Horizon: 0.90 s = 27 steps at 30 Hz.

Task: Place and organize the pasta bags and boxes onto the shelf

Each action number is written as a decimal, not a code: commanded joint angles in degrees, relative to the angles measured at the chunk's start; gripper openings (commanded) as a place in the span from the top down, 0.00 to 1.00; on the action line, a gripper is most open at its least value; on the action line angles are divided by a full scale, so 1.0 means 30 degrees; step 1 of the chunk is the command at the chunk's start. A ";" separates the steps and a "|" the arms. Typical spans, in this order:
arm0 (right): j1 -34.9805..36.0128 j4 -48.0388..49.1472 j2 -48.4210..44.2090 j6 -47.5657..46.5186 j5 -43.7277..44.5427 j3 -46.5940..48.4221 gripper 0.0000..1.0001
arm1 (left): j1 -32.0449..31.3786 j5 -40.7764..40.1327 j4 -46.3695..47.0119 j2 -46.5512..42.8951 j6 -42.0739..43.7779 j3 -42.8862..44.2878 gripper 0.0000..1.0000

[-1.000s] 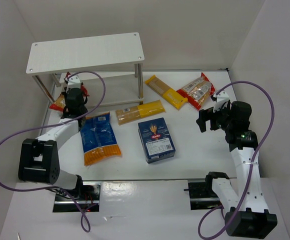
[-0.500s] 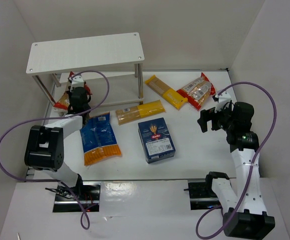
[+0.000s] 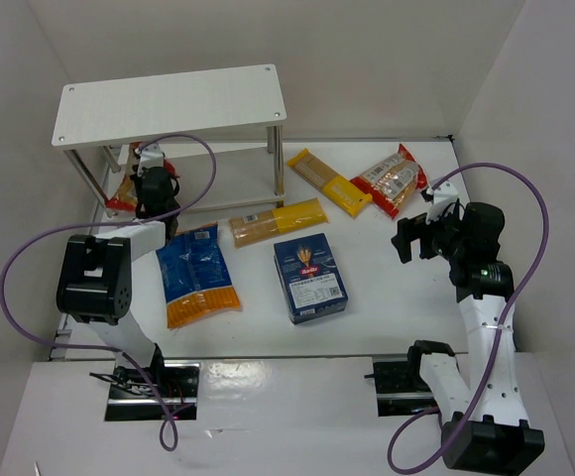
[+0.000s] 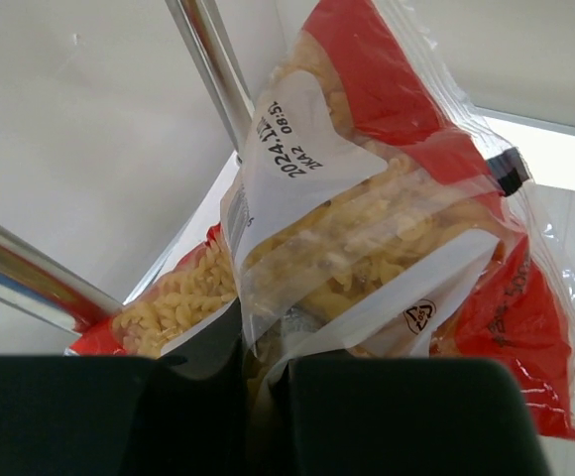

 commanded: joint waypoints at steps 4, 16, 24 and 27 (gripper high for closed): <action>-0.0159 0.0263 -0.0253 -0.0339 -0.0452 -0.0038 0.00 | 0.0512 -0.0349 0.3994 0.0029 -0.0434 0.1634 1.00; -0.0159 0.0263 -0.0253 -0.0339 -0.0452 -0.0038 0.00 | 0.0512 0.0737 0.3818 0.0586 0.0062 0.2396 0.36; -0.0159 0.0263 -0.0253 -0.0339 -0.0628 -0.0038 0.00 | 0.0512 0.1087 0.2035 -0.0174 -0.0197 0.2545 0.03; -0.0159 0.0263 -0.0458 -0.0339 -0.0628 -0.0038 0.00 | 0.0512 0.1672 0.0689 -0.1401 -0.0375 0.1930 0.00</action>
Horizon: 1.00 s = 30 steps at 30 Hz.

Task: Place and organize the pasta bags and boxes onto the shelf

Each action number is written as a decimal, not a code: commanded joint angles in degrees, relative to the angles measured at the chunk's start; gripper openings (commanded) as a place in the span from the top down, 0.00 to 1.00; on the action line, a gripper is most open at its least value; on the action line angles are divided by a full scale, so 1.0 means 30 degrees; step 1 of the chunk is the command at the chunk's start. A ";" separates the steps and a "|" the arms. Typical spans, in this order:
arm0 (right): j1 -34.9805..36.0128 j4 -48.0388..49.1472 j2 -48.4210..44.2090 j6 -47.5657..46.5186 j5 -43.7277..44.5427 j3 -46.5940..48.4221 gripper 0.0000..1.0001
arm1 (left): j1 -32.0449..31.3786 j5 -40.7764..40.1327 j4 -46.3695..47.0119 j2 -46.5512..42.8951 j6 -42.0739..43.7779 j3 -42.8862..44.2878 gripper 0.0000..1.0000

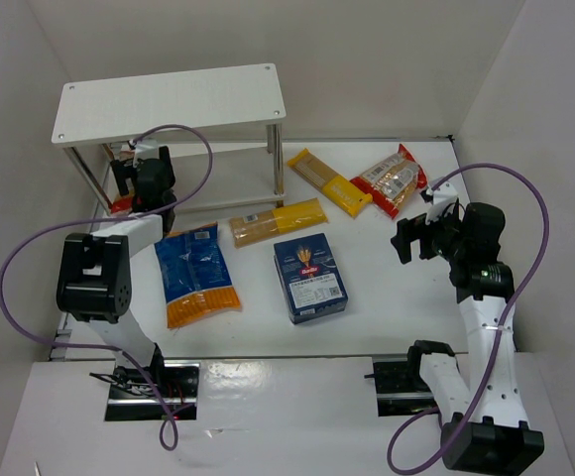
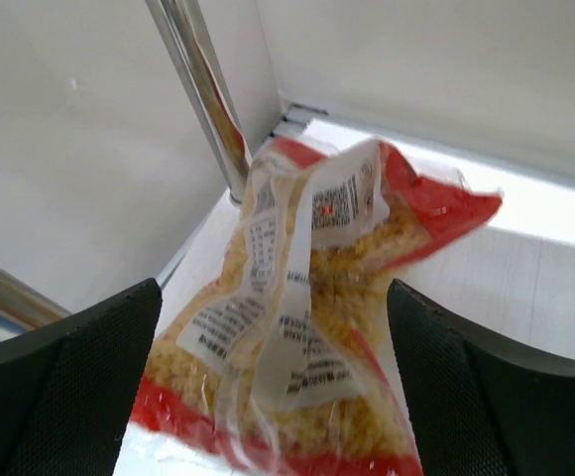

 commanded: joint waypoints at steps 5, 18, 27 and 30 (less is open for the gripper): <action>-0.0137 0.0102 -0.0795 -0.0326 -0.0679 -0.0031 0.00 | -0.0057 0.1661 -0.0216 -0.3555 -0.0200 -0.1277 0.00; -0.0137 0.0102 -0.1527 -0.0500 -0.1033 -0.0207 0.00 | -0.0848 0.4612 -0.4602 -0.7741 0.0969 -0.3800 0.00; -0.0137 -0.0072 -0.2494 -0.0502 -0.1589 -0.0207 0.00 | -0.2489 1.1270 -1.5736 -1.2867 0.3491 -0.3158 0.00; -0.0137 -0.0074 -0.2668 -0.0502 -0.1765 -0.0031 0.00 | -0.2489 1.3641 -1.9016 -1.5591 0.4780 -0.1758 0.00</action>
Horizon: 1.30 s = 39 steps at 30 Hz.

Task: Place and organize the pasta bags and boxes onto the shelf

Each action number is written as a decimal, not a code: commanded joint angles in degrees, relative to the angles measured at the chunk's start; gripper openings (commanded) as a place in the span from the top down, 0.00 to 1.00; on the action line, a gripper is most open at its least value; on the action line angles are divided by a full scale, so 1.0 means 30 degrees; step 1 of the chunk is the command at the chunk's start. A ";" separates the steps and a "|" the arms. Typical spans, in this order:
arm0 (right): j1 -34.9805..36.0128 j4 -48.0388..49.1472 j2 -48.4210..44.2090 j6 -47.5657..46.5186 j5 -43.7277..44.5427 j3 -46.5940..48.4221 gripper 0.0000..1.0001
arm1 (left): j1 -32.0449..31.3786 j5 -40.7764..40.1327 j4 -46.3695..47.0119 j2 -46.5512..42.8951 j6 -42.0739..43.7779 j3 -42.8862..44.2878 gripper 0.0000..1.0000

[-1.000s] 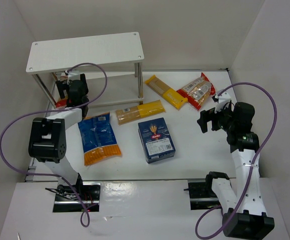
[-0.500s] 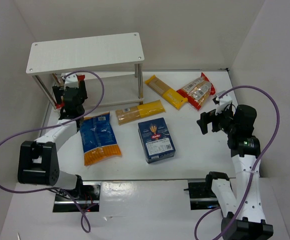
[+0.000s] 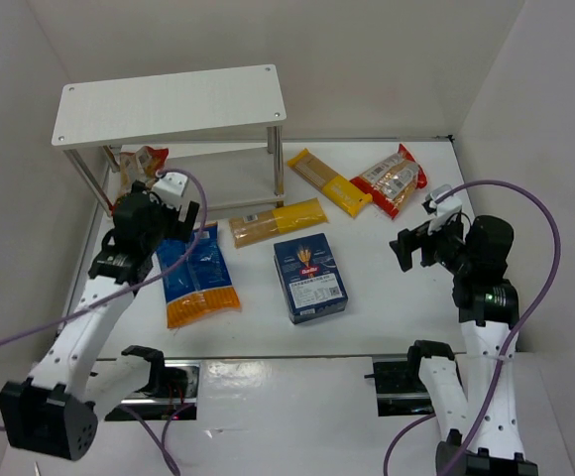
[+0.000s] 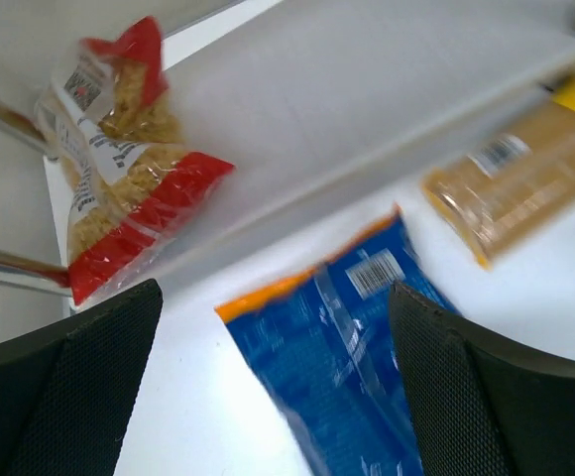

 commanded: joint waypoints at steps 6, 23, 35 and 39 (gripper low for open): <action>-0.0130 -0.0097 -0.0995 -0.0130 -0.0659 0.0006 0.00 | 0.0010 0.6714 -0.9259 -0.6156 0.1032 0.4472 0.00; -0.0130 0.0193 0.1759 0.2004 0.3055 0.0855 0.00 | 0.3874 0.8153 -0.9640 -0.5140 -0.1875 0.2304 0.00; -0.0745 0.1280 -0.0264 0.3063 0.5757 0.0240 0.00 | 0.6954 1.0201 -1.0023 -0.7455 -0.0939 0.2128 0.00; -0.0745 0.1280 -0.0265 0.3063 0.5581 0.0240 0.00 | 0.6954 1.0406 -1.0023 -0.7073 -0.0763 0.2128 0.00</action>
